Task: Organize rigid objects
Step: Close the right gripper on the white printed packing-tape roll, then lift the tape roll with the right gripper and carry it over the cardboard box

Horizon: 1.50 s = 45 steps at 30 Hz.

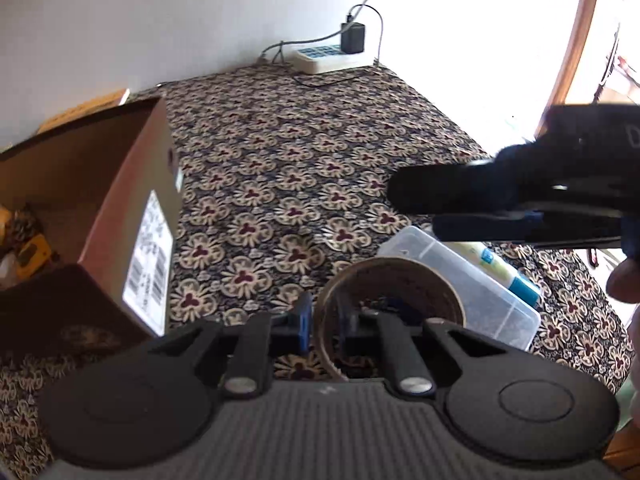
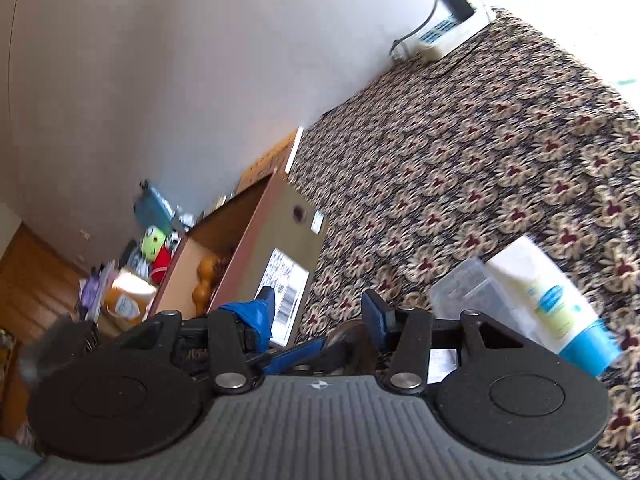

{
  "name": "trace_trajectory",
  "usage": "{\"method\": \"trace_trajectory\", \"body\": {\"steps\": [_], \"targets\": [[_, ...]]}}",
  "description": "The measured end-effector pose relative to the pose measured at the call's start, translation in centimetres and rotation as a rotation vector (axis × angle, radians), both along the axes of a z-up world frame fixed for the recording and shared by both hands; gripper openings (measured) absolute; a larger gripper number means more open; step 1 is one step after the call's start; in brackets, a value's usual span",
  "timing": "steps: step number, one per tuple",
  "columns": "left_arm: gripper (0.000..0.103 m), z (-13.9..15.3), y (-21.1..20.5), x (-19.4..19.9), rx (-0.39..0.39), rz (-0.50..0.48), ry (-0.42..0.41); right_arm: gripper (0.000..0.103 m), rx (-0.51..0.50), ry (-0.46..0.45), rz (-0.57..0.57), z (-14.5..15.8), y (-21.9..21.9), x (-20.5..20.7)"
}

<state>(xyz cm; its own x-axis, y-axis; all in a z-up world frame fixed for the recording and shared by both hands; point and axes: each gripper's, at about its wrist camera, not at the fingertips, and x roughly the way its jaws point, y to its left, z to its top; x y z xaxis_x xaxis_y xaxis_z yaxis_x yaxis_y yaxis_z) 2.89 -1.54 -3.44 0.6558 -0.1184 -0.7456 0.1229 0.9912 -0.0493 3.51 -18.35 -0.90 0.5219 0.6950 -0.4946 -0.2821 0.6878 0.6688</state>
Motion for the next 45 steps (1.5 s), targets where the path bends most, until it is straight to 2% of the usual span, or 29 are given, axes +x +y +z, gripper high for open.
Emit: {"method": "trace_trajectory", "body": {"steps": [4,5,6,7,10,11,12,14,17,20,23,26,31,35,40,45], "targets": [[0.012,0.2,0.1,-1.1,-0.013,-0.027,-0.003,0.033,-0.042,0.044,-0.001,-0.6,-0.5,0.4],[0.019,0.3,0.0,-1.5,-0.017,-0.042,-0.013,0.034,-0.051,0.047,-0.002,-0.7,-0.7,0.2],[0.048,0.3,-0.2,-1.7,-0.016,-0.053,-0.010,0.034,-0.053,0.051,0.004,-0.8,-0.8,0.1],[0.059,0.1,-0.3,-1.9,-0.007,-0.062,-0.012,0.034,-0.070,0.066,0.010,-1.2,-0.8,0.0],[0.060,-0.6,-1.0,-1.2,0.007,-0.059,0.012,0.035,-0.143,0.077,0.038,-1.8,-0.6,-0.3],[0.058,-1.0,-1.1,-0.7,0.007,-0.053,0.032,0.035,-0.159,0.069,0.055,-2.0,-0.5,-0.6],[0.037,-1.5,-1.0,-0.3,0.003,-0.054,0.048,0.034,-0.169,0.069,0.072,-2.1,-0.3,-0.7],[0.014,-2.6,-0.9,0.5,-0.008,-0.042,0.110,0.032,-0.195,0.088,0.077,-2.8,0.2,-0.7],[0.012,-3.1,-0.4,0.7,-0.030,0.004,0.126,0.024,-0.242,0.120,0.033,-3.8,0.6,-0.4],[0.004,-2.5,-0.2,0.4,-0.026,0.041,0.116,0.012,-0.224,0.134,0.007,-4.2,0.5,-0.7],[0.003,-0.7,0.0,-0.2,-0.029,0.063,0.080,0.006,-0.221,0.116,0.010,-3.8,0.4,-1.2],[0.004,1.9,0.0,-0.7,-0.014,0.081,0.019,0.003,-0.198,0.065,0.013,-2.1,0.4,-1.7],[0.004,7.7,2.2,-0.8,-0.003,0.107,-0.138,0.004,-0.170,-0.106,0.032,3.1,2.3,-1.4],[0.004,11.6,6.3,0.5,0.008,0.127,-0.231,0.004,-0.156,-0.232,0.065,7.4,5.9,0.5],[0.004,12.8,13.6,3.9,0.026,0.140,-0.213,0.003,-0.181,-0.235,0.108,8.9,12.9,4.6],[0.004,10.3,19.6,7.7,0.045,0.110,-0.113,0.002,-0.271,-0.152,0.144,7.4,20.2,7.7]]}}
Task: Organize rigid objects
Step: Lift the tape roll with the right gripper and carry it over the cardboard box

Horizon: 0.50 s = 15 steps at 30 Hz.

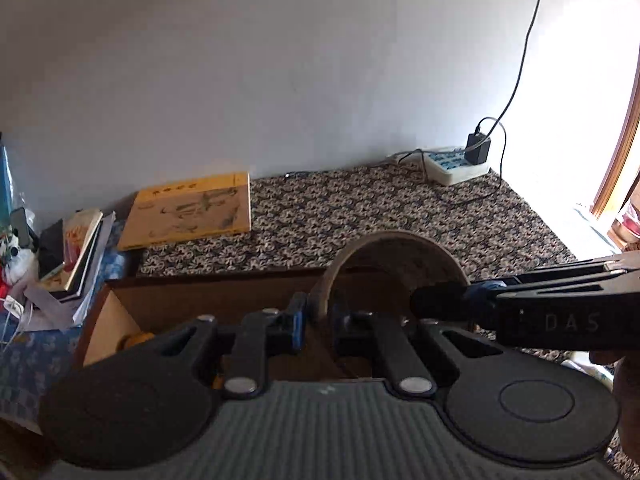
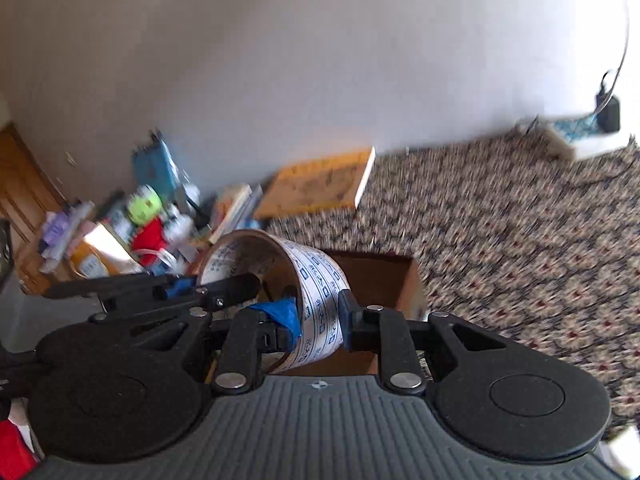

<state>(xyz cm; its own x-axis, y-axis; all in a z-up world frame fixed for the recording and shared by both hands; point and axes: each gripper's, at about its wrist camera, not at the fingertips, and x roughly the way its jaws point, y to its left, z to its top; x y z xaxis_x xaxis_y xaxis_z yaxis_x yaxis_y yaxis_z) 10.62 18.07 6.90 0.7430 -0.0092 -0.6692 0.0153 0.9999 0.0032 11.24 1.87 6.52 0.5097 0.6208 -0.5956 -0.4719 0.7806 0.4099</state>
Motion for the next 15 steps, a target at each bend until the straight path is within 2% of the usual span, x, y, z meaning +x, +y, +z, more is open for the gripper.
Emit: {"method": "trace_trajectory", "body": {"steps": [7,11,15], "targets": [[0.003,-5.6,4.8,4.6,-0.016,-0.082,0.189,0.000,-0.122,0.161,-0.084,-4.0,6.3,3.0],[0.004,-8.0,5.6,7.0,0.008,-0.107,0.256,0.000,-0.182,0.255,-0.137,-6.2,8.4,4.6],[0.004,-8.9,6.8,8.5,0.017,-0.111,0.295,0.000,-0.220,0.317,-0.201,-8.1,9.5,6.3]]}}
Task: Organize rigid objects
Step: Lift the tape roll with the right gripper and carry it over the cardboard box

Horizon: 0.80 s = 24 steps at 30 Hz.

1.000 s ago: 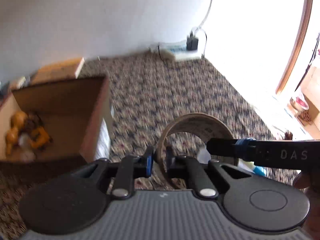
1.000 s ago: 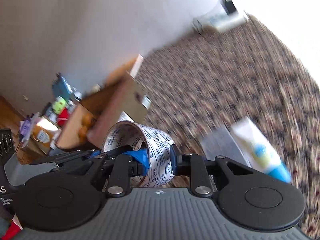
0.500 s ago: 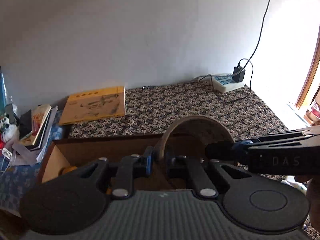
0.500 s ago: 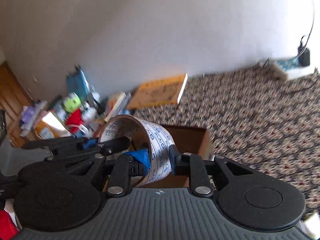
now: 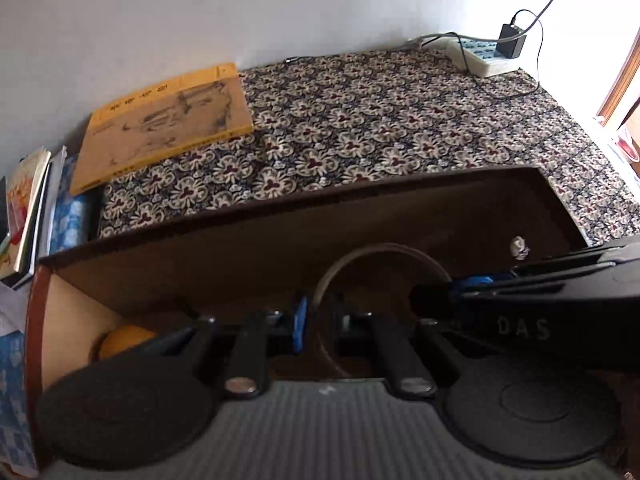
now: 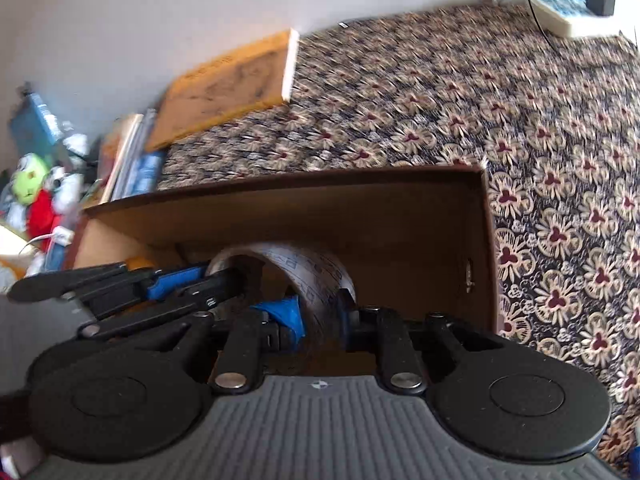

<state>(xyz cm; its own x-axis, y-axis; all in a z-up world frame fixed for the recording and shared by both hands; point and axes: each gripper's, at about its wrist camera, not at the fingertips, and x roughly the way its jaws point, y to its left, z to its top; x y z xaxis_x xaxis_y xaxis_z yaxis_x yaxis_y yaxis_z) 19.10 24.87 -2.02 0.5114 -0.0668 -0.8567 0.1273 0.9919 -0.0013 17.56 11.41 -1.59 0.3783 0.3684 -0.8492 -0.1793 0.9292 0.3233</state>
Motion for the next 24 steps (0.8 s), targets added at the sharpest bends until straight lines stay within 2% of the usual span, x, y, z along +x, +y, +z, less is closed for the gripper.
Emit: {"method": "trace_trajectory", "body": {"steps": [5,11,12,13,14,16,20,24], "targets": [[0.004,-0.9,1.1,-0.1,0.035,0.017,0.017,0.000,0.057,0.090,-0.041,-1.8,0.6,0.6],[0.006,-0.2,2.0,-1.3,0.108,0.039,-0.049,0.000,0.116,0.085,-0.035,-2.6,1.9,0.8],[0.013,0.1,2.2,-1.4,0.115,0.046,-0.059,0.001,0.109,0.083,-0.018,-2.6,2.4,1.0],[0.020,0.4,2.3,-1.6,0.127,0.055,-0.068,0.001,0.079,0.055,0.001,-2.4,2.9,1.0],[0.031,0.7,2.4,-1.9,0.141,0.063,-0.078,0.006,0.030,0.002,0.034,-1.9,3.5,0.8],[0.038,1.4,2.6,-2.5,0.156,0.073,-0.108,0.008,-0.049,-0.073,0.090,-1.2,4.5,0.3],[0.056,2.9,2.8,-3.9,0.166,0.107,-0.151,0.008,-0.001,-0.103,0.073,0.2,3.5,-0.4],[0.060,4.4,2.7,-5.1,0.157,0.134,-0.172,0.008,0.053,-0.134,0.058,1.9,2.6,-0.9]]}}
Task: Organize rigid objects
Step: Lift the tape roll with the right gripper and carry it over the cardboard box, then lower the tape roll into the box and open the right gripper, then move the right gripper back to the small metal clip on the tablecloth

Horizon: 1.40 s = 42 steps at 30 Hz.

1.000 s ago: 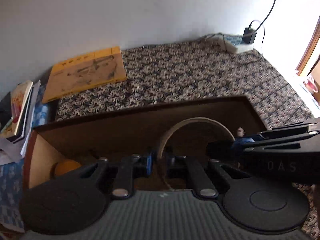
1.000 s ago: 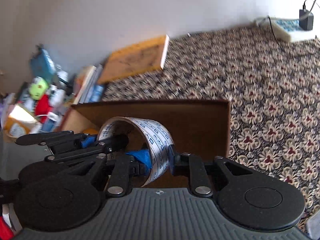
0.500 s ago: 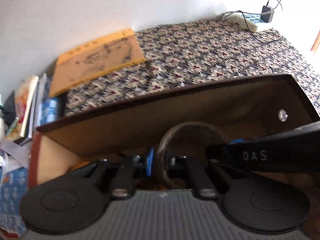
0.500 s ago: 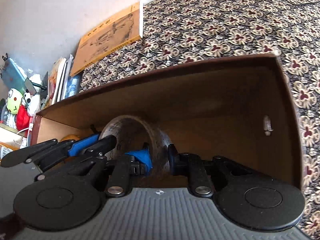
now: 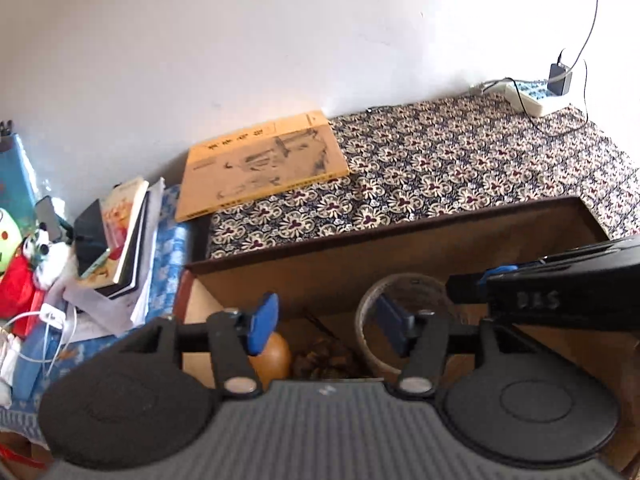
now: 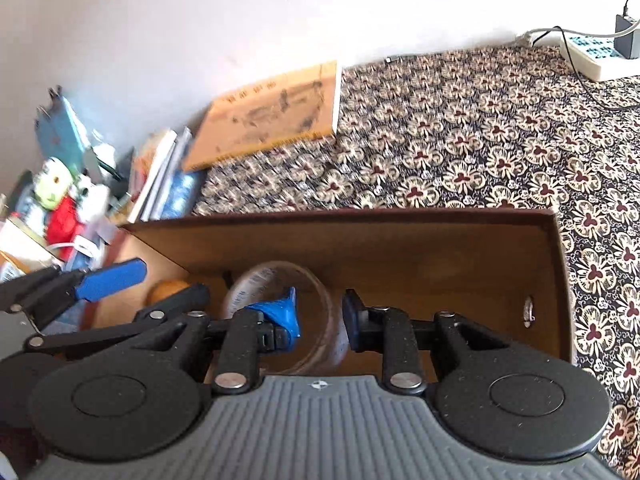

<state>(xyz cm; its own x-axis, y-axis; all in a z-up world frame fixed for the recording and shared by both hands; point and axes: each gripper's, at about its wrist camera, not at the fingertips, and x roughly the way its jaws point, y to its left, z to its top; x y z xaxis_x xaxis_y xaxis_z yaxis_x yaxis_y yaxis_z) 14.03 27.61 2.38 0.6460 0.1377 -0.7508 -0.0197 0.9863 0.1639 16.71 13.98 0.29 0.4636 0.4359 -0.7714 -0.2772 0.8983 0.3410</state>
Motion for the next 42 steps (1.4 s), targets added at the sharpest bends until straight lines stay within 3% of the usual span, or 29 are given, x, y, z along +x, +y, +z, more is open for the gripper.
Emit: {"method": "trace_trajectory", "body": {"steps": [7,26,42], "targets": [[0.062,1.7,-2.2,-2.6,0.033,0.004,-0.060,0.008,0.098,-0.050,0.023,3.0,-1.3,-3.2],[0.067,5.7,-11.3,-9.4,0.113,0.085,-0.079,0.009,0.206,-0.162,0.076,6.8,-9.6,-10.9],[0.067,4.2,-20.5,-15.0,0.095,0.159,-0.030,0.010,0.218,-0.132,0.111,5.8,-18.1,-16.6]]}}
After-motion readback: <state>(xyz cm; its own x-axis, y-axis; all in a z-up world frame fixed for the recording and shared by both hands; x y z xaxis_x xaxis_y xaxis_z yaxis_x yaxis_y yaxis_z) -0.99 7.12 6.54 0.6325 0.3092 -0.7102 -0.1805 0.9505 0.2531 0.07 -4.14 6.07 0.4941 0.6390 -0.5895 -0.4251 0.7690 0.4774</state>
